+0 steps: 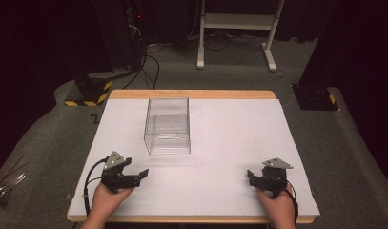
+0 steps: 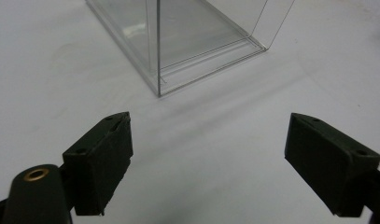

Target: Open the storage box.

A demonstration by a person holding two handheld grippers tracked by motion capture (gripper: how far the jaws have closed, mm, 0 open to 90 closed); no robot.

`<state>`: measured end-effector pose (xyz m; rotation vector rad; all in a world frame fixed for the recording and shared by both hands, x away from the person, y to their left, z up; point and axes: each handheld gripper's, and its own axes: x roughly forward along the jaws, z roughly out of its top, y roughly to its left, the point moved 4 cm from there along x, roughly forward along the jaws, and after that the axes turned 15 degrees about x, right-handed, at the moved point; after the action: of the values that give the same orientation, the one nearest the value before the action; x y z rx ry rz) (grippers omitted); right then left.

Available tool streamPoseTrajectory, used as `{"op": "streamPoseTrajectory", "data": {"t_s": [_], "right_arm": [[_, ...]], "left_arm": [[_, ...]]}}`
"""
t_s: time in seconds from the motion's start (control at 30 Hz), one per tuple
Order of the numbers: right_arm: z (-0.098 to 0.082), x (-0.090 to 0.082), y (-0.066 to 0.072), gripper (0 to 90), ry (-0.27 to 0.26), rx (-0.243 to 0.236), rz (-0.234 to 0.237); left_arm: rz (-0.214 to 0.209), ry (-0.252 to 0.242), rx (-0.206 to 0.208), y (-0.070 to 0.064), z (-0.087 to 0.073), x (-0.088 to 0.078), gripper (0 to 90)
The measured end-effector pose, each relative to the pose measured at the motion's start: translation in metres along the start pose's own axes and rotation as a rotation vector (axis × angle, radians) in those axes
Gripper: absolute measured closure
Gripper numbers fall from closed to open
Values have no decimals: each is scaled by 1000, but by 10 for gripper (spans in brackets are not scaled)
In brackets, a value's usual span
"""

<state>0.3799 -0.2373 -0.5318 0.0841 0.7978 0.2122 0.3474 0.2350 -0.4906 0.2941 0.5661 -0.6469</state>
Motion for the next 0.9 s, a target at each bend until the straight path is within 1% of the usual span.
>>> {"op": "streamPoseTrajectory", "data": {"t_s": [0.07, 0.13, 0.17, 0.2, 0.33, 0.43, 0.5, 0.57, 0.63, 0.7, 0.77, 0.87, 0.9], "right_arm": [[0, 0, 0, 159, 0, 1, 0], [0, 0, 0, 159, 0, 0, 0], [0, 0, 0, 159, 0, 1, 0], [0, 0, 0, 160, 0, 1, 0], [0, 0, 0, 160, -1, -1, 0], [0, 0, 0, 160, -1, -2, 1], [0, 0, 0, 160, -1, -2, 1], [0, 0, 0, 160, 0, 1, 1], [0, 0, 0, 160, 0, 0, 0], [0, 0, 0, 160, 0, 0, 1], [0, 0, 0, 160, -1, -2, 1], [0, 0, 0, 160, 0, 0, 1], [0, 0, 0, 160, 0, 0, 1]], "left_arm": [[-3, -5, -4, 0, 1, 1, 170], [-13, -27, -18, -1, 4, 4, 185], [-18, -38, -23, -1, 6, 4, 209], [-28, -53, -35, -1, 8, 7, 218], [-31, -72, -46, -2, 14, 13, 252], [-33, -81, -44, -3, 18, 17, 273], [-28, -78, -40, -4, 21, 21, 281], [-23, -73, -27, -6, 24, 24, 285], [-31, -74, -23, -7, 26, 28, 300], [-28, -73, -10, -9, 29, 31, 312], [-21, -87, -12, -10, 33, 33, 332], [-5, -89, 0, -9, 37, 38, 350], [-3, -93, -4, -8, 38, 39, 351]]}}
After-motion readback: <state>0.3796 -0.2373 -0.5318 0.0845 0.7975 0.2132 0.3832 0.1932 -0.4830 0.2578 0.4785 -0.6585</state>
